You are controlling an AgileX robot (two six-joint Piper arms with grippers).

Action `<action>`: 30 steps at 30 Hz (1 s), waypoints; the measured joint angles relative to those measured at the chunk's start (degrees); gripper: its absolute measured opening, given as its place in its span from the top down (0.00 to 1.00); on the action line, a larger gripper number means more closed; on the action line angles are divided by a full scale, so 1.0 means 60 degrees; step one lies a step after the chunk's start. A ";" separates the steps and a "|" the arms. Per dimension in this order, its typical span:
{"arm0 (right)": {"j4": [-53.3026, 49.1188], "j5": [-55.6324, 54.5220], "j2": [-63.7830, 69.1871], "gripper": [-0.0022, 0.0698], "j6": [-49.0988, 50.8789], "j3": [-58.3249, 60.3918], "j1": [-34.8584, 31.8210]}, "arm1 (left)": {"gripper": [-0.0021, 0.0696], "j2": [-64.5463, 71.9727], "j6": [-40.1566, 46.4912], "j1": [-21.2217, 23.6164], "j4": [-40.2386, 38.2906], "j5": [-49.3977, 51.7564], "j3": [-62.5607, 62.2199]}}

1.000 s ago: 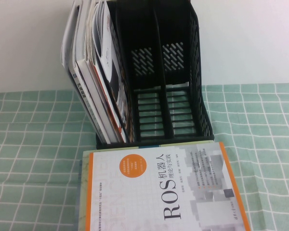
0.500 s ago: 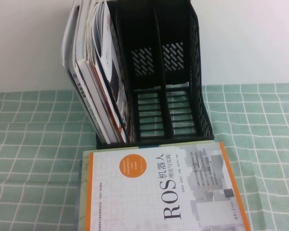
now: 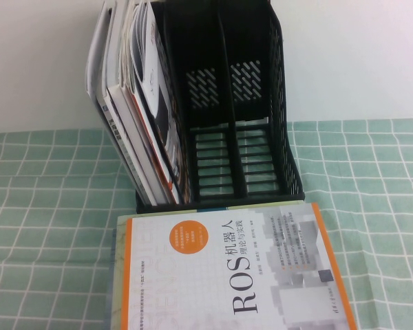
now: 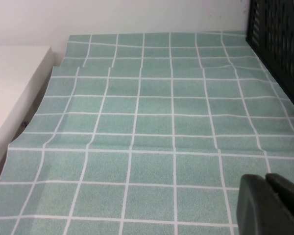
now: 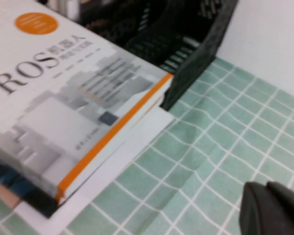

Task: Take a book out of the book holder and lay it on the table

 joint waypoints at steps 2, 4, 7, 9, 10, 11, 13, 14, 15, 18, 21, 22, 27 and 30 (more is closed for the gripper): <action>-0.0020 -0.0213 0.0000 0.97 0.0198 0.0101 -0.0773 | 0.97 0.0000 0.0000 0.0000 0.0000 0.0000 0.0000; 0.0040 -0.0614 0.0000 0.97 0.0274 0.0336 -0.1805 | 0.97 0.0000 0.0000 0.0000 0.0000 0.0000 0.0000; 0.0077 -0.1736 -0.0132 0.97 0.0291 0.0904 -0.3422 | 0.97 0.0000 0.0000 0.0000 0.0000 0.0000 0.0000; 0.0077 -0.2750 -0.0415 0.97 0.0112 0.1375 -0.4432 | 0.97 0.0000 0.0000 0.0000 0.0000 0.0000 0.0000; 0.0077 -0.3207 -0.0620 0.97 -0.0027 0.1639 -0.4944 | 0.97 0.0000 0.0000 0.0000 0.0000 0.0000 0.0000; 0.0140 -0.3514 -0.0807 0.97 -0.0150 0.1843 -0.5397 | 0.97 0.0000 0.0000 0.0000 0.0000 0.0000 0.0000; 0.0455 -0.3981 -0.1351 0.97 -0.0319 0.2299 -0.6117 | 0.97 0.0000 0.0000 0.0000 0.0000 0.0000 0.0000; 0.0650 -0.4042 -0.1584 0.97 -0.0400 0.2496 -0.6338 | 0.97 0.0000 0.0000 0.0000 0.0000 0.0000 0.0000; 0.0907 -0.4042 -0.1808 0.97 -0.0527 0.2677 -0.6560 | 0.97 0.0000 0.0000 0.0000 0.0000 0.0000 0.0000; 0.1420 -0.3987 -0.1999 0.97 -0.0971 0.3105 -0.6884 | 0.97 -0.0014 0.0000 0.0000 0.0000 0.0000 0.0000; 0.1677 -0.3612 -0.1999 0.97 -0.1221 0.3296 -0.6939 | 0.97 -0.0014 0.0018 0.0000 0.0000 0.0000 0.0000; 0.1823 -0.3374 -0.1999 0.97 -0.1245 0.3296 -0.6939 | 0.97 -0.0014 0.0018 0.0000 0.0000 0.0000 0.0000; 0.2121 -0.2263 -0.1999 0.97 -0.1299 0.3311 -0.6939 | 0.97 -0.0014 0.0018 0.0000 -0.0019 0.0000 0.0000; 0.2125 -0.2237 -0.1999 0.97 -0.1316 0.3311 -0.6939 | 0.97 -0.0014 0.0018 0.0000 -0.0019 0.0000 0.0000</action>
